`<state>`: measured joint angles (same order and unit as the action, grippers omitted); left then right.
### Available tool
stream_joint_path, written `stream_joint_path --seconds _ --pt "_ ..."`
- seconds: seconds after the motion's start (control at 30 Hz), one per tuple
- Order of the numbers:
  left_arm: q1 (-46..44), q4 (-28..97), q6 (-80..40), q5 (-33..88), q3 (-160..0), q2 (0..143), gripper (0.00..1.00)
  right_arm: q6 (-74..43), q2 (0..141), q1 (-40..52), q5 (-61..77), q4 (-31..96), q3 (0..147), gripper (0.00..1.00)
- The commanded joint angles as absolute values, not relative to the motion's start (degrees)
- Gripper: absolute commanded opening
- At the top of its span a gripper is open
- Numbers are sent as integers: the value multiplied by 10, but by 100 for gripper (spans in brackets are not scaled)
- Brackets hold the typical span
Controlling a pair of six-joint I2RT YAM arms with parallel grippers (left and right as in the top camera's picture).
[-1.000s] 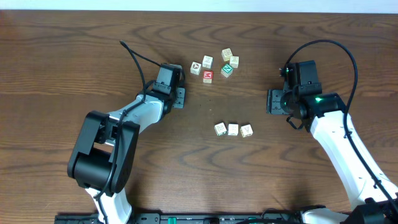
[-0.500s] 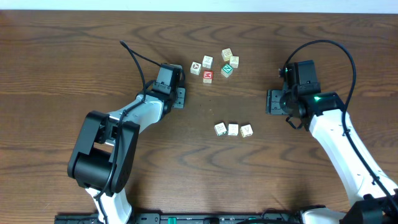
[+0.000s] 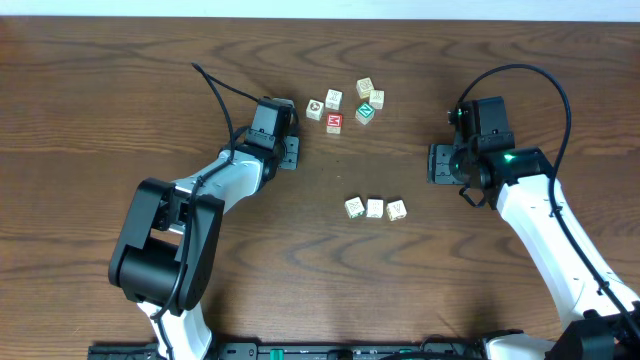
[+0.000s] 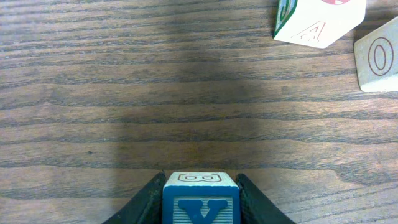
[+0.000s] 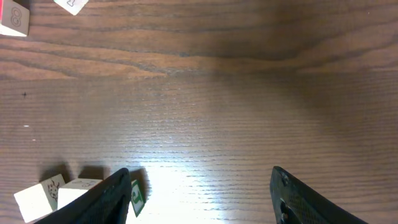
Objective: Lift 4 blocks
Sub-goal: 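Close the left gripper on the blue X block and lift it, then carry the X block right and set it at the row's left end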
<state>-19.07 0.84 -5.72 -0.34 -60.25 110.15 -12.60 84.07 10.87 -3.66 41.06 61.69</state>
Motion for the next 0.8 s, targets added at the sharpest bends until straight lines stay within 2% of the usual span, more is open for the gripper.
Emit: stream_joint_path --seconds 0.0,0.27,0.77 --pt "-189 13 -54 -6 -619 1087 33 -130 846 102 -44 409 613 69" --pt "-189 50 -54 -6 -619 1063 24 -130 846 102 -44 408 613 69" --pt "-223 171 -100 -6 -618 933 22 -130 846 102 -44 407 613 69"
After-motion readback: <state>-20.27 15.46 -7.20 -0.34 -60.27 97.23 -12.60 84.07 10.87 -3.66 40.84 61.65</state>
